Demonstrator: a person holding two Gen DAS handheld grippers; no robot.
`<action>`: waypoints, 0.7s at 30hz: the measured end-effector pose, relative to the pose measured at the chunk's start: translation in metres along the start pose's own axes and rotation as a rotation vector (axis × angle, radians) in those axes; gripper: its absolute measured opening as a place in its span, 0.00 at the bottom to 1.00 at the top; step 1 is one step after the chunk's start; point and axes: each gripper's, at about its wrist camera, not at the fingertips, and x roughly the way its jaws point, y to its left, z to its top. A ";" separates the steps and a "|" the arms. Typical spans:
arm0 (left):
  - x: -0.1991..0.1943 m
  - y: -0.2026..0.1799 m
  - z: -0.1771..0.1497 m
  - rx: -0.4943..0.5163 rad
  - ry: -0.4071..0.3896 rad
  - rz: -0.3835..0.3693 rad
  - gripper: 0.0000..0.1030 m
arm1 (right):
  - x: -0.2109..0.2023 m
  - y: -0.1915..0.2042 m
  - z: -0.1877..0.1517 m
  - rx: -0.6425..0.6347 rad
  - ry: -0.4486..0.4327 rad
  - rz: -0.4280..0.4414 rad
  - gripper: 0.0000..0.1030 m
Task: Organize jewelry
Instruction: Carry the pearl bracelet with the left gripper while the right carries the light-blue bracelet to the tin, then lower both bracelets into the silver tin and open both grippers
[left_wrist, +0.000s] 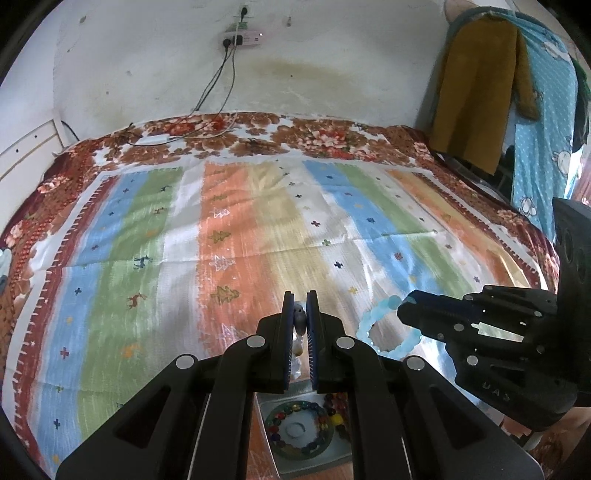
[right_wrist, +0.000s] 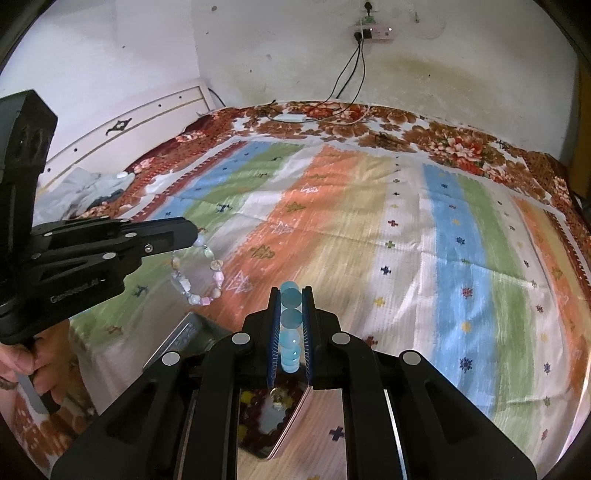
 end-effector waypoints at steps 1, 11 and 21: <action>-0.002 -0.001 -0.002 0.004 -0.001 0.001 0.06 | -0.001 0.001 -0.002 0.000 0.003 0.004 0.12; -0.013 -0.009 -0.015 0.023 0.008 -0.014 0.06 | -0.007 0.009 -0.012 -0.008 0.017 0.031 0.12; -0.013 -0.011 -0.026 0.024 0.052 -0.009 0.19 | -0.006 0.014 -0.018 -0.027 0.048 0.056 0.12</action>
